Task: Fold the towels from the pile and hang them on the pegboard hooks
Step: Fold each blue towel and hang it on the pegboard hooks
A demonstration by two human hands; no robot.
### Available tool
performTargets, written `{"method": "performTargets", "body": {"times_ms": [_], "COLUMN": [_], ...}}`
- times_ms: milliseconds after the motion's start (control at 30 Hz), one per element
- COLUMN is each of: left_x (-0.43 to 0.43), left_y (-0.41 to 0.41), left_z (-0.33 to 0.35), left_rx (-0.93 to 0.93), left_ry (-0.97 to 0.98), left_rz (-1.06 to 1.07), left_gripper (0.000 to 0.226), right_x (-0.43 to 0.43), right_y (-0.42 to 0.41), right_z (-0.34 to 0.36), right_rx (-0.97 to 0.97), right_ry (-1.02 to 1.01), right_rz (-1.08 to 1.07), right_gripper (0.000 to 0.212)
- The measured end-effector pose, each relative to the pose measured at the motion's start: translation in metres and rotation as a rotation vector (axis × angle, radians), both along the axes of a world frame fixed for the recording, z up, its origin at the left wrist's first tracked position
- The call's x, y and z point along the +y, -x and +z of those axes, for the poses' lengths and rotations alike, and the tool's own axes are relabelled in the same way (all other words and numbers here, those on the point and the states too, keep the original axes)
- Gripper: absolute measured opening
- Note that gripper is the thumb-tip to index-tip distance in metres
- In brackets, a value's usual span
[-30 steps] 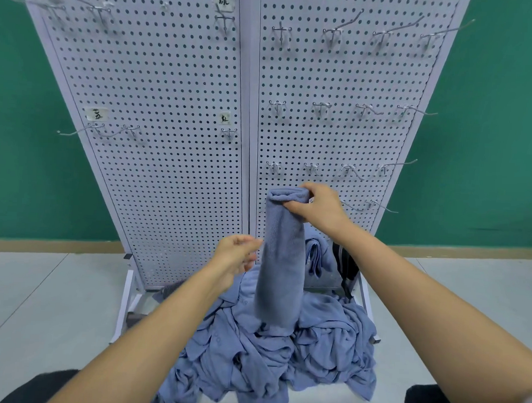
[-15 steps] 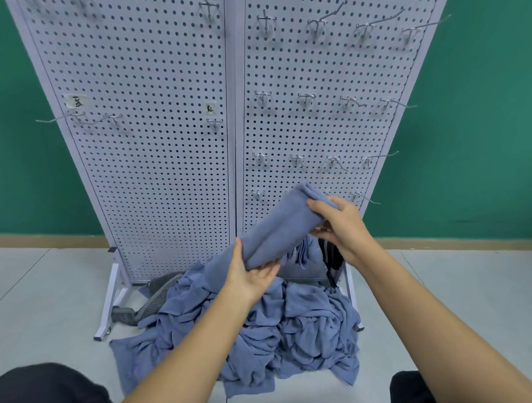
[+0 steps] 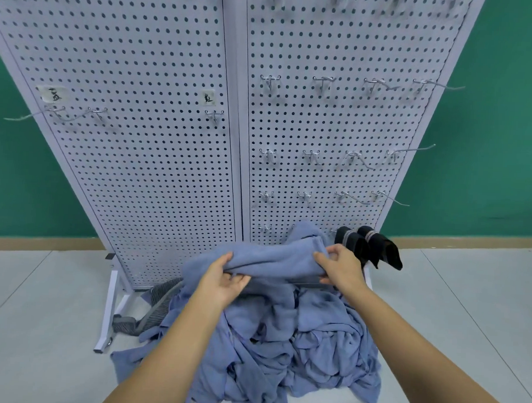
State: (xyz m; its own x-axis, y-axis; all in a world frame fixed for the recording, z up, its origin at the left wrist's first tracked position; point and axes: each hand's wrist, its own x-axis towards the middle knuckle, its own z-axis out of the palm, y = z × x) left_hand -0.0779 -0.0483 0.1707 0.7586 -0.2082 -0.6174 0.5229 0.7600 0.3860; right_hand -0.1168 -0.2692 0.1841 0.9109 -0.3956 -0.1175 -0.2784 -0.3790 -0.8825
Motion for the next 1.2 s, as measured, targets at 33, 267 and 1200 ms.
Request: {"method": "performTargets", "body": {"times_ms": [33, 267, 1200], "left_x": [0.001, 0.0, -0.006], "left_y": [-0.016, -0.1, -0.115], "left_z": [0.0, -0.022, -0.054], "left_rx": [-0.017, -0.079, -1.0], "left_ry": [0.01, 0.017, -1.547], "left_rz": [-0.001, -0.021, -0.139], "left_gripper": [0.02, 0.041, 0.019], "right_x": [0.001, 0.012, 0.049], "right_y": [-0.01, -0.051, -0.106], "right_z": [0.001, -0.011, -0.06], "right_rx": [-0.024, 0.037, -0.286], "right_ry": [0.031, 0.434, 0.372], "right_rz": [-0.009, 0.093, 0.14], "right_gripper": [0.018, 0.026, 0.023]}}
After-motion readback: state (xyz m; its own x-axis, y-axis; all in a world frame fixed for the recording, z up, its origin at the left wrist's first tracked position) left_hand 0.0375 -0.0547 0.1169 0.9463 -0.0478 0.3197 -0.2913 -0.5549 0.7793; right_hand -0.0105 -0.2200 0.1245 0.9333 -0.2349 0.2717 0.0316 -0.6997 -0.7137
